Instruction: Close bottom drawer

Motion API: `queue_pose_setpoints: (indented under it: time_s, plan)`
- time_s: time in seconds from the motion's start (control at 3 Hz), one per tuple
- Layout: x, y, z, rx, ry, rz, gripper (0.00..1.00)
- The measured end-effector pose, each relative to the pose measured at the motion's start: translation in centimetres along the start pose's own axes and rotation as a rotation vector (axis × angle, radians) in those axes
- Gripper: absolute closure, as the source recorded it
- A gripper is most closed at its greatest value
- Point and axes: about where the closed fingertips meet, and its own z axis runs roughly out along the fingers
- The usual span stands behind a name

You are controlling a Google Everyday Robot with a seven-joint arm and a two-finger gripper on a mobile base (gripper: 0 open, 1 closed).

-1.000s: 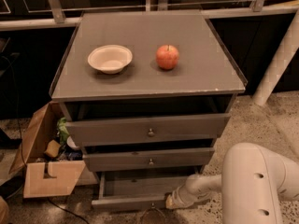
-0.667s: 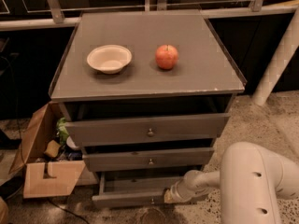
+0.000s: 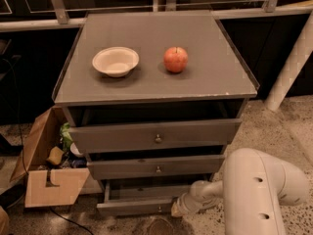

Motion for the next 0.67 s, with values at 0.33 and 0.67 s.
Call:
queue_pose_setpoints:
  time_s: [0.33, 0.67]
  plan:
    - [-2.7, 0.6, 0.0, 0.000, -0.061, 0.016, 1.00]
    - [-5.2, 0.8, -0.9, 0.001, -0.122, 0.028, 1.00]
